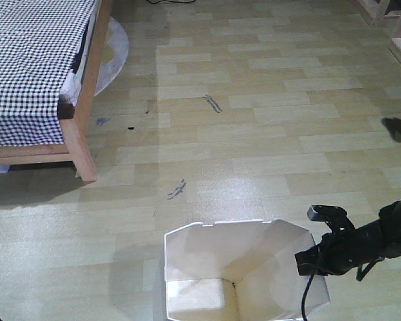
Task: Move trash bin to bedside with robot
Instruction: 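Drive the base toward the bed, holding the bin with the right gripper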
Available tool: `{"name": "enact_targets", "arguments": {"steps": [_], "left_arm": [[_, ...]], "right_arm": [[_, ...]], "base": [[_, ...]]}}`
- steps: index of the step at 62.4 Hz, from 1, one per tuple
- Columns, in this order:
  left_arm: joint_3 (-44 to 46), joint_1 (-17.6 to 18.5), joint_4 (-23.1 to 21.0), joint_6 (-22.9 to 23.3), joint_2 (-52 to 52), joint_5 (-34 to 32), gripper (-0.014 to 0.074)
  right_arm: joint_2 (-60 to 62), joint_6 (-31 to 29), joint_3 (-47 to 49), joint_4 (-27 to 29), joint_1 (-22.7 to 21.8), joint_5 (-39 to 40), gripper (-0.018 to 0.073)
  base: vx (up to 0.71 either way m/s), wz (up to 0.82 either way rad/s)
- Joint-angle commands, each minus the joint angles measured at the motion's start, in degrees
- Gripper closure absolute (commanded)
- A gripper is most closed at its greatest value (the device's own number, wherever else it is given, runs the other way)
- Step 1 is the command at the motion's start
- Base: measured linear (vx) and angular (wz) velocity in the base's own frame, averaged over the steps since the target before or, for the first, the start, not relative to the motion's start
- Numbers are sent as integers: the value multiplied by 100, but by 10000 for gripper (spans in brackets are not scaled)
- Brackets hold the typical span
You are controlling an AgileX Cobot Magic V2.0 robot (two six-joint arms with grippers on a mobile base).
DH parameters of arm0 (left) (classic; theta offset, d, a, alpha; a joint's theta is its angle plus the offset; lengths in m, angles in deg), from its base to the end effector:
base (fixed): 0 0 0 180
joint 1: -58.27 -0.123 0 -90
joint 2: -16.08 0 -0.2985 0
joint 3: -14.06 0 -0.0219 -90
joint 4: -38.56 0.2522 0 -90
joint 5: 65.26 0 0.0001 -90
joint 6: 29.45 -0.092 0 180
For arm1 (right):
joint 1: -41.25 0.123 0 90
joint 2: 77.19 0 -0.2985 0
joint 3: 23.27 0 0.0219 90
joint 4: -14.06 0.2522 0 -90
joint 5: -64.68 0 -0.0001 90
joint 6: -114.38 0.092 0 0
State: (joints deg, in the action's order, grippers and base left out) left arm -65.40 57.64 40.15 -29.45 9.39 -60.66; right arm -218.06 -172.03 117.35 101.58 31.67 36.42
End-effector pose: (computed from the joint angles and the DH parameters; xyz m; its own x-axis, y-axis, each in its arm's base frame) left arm 0.0457 0.0007 0.1953 -0.0134 0.0275 -0.9995 -0.0129 0.9995 0.0277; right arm 0.2539 0.0014 -0.0219 -0.9832 -0.1283 -0.1296 -0.1740 0.8730 0.4556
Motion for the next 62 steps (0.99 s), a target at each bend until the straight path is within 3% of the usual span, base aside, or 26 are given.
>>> {"name": "enact_targets", "arguments": {"steps": [1, 62], "left_arm": [[-67, 35, -54, 79, 79, -427, 603], [-67, 35, -54, 79, 79, -427, 603]], "right_arm": [[362, -5, 8, 12, -19, -1295, 564], [362, -5, 8, 12, -19, -1295, 564]], "base": [[26, -7], [28, -2]]}}
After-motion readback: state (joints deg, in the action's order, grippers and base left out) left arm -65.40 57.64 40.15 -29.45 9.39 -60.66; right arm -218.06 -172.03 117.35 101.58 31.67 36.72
